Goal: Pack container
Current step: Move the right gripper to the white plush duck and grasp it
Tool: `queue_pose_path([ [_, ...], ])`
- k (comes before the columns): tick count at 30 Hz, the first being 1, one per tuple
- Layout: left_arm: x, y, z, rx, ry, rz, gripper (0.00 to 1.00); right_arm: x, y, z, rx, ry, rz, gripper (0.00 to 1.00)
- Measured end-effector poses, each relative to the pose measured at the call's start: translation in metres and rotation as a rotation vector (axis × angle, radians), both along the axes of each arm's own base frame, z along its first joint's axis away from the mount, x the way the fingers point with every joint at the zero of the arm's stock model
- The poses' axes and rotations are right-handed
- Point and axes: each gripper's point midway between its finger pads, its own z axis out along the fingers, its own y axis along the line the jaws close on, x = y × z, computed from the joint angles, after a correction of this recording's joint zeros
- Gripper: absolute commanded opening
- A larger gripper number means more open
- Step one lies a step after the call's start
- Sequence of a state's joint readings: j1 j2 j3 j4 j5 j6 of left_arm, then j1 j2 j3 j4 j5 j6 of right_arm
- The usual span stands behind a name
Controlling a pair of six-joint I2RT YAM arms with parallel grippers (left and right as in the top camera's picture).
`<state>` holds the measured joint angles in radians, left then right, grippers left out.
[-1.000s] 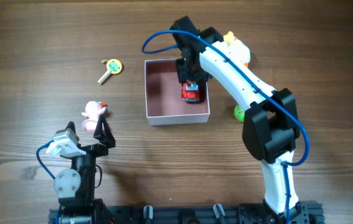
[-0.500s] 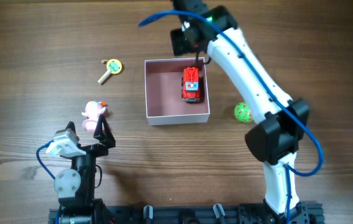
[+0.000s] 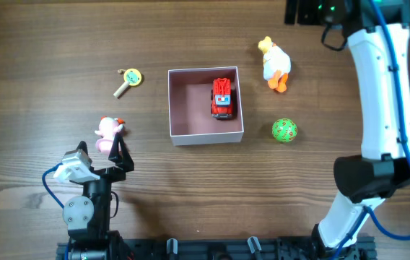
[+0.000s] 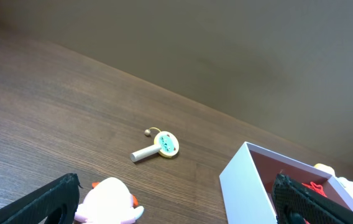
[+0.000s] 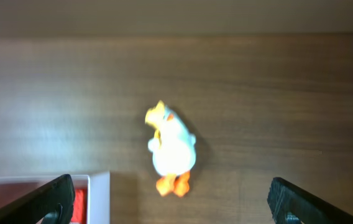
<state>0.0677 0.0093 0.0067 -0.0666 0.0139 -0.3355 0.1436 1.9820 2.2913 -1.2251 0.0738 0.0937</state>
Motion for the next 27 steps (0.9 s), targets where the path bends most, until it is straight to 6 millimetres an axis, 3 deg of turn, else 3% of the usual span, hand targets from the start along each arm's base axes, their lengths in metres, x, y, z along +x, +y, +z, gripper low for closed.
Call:
queue_pose_path([
  [7, 0.0, 0.0, 0.0, 0.0, 0.0, 0.0, 1.0, -0.003, 0.012, -0.081, -0.101, 0.184, 0.191, 1.0],
  [15, 0.0, 0.0, 0.0, 0.0, 0.0, 0.0, 1.0, 0.001, 0.009, -0.152, -0.136, 0.329, 0.242, 1.0],
  [20, 0.0, 0.0, 0.0, 0.0, 0.0, 0.0, 1.0, -0.001, 0.009, -0.173, -0.137, 0.38, 0.242, 0.99],
  [27, 0.0, 0.0, 0.0, 0.0, 0.0, 0.0, 1.0, 0.001, 0.013, -0.173, -0.115, 0.372, 0.244, 1.0],
])
